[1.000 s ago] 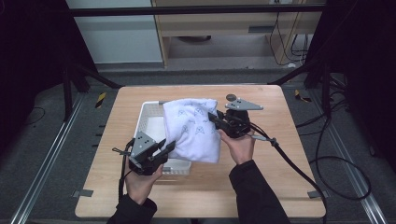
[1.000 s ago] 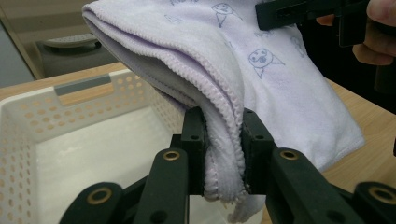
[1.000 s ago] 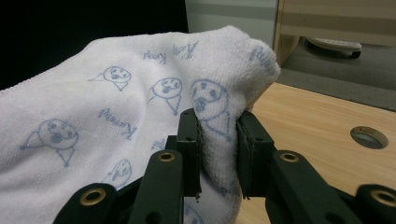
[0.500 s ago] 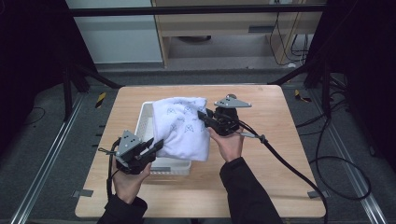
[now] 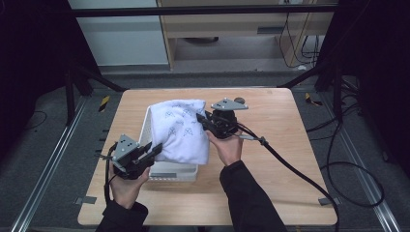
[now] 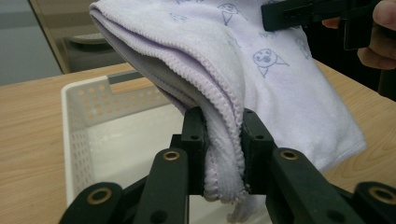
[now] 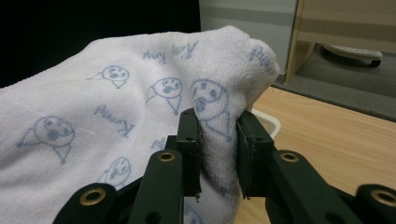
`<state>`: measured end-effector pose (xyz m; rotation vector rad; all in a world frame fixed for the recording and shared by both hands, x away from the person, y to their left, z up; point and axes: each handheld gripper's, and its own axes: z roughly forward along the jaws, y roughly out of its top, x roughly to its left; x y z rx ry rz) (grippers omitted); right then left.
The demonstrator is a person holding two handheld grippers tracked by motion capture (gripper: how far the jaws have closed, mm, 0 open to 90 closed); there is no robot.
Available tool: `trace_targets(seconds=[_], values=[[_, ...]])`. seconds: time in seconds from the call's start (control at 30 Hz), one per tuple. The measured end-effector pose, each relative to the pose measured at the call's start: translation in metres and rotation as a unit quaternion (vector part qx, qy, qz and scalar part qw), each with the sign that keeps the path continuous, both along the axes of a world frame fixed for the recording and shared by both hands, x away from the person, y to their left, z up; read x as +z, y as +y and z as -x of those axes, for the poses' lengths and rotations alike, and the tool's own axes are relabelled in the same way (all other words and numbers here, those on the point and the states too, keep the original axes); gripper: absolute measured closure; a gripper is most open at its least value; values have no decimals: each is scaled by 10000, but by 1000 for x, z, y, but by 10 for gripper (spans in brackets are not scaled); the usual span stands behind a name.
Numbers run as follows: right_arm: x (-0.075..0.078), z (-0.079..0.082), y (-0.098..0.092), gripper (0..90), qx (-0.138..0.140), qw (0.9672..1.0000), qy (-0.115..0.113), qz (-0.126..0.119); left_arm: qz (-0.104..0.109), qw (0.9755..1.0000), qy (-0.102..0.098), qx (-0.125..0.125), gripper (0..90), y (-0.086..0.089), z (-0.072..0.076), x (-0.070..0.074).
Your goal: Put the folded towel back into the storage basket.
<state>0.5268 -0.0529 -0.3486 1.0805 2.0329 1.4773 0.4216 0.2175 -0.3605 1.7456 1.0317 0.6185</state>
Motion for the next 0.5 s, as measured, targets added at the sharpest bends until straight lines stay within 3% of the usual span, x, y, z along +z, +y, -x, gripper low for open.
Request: trace_targets(seconds=[0.4,0.5], values=[[-1,-11,28,734,131,9999,-9,97,41,9996,80,254,740,22,-6,-5],[-7,-17,32,735,167,9998,78,-12,51,9995,135,286,740,27,-9,-8]])
